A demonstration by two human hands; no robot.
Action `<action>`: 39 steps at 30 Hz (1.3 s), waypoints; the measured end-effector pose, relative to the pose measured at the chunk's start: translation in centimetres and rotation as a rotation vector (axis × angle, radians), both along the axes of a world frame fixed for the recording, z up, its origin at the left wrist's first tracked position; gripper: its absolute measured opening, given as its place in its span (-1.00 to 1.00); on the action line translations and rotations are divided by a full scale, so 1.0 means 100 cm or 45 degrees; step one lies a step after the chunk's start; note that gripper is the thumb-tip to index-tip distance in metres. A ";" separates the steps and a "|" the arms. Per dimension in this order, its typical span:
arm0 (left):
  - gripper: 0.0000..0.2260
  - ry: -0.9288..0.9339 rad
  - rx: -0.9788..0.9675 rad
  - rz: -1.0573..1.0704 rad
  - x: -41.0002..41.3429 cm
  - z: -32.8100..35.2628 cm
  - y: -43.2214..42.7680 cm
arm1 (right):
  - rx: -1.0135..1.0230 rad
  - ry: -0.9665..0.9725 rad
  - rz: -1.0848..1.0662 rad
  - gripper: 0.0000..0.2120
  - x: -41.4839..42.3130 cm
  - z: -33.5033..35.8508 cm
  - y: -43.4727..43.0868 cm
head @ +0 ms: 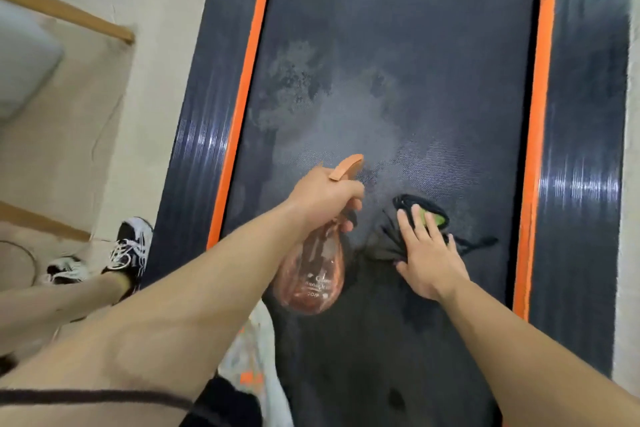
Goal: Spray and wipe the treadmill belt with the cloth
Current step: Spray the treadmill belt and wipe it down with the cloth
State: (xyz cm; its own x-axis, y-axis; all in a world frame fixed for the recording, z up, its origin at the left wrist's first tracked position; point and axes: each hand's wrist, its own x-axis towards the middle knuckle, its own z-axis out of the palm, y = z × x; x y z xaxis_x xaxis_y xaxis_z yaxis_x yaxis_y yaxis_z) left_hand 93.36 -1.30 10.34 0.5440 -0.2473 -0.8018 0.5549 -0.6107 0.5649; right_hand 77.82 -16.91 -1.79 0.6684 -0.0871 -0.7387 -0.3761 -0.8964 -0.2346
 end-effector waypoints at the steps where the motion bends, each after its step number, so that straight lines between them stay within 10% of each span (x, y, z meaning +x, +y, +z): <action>1: -0.85 0.013 0.012 0.015 -0.002 0.000 0.008 | 0.015 0.008 -0.004 -0.12 0.002 0.000 -0.001; 39: -0.85 0.060 -0.078 -0.076 0.142 -0.113 -0.039 | -0.602 -0.612 -0.340 -0.02 0.115 -0.068 0.031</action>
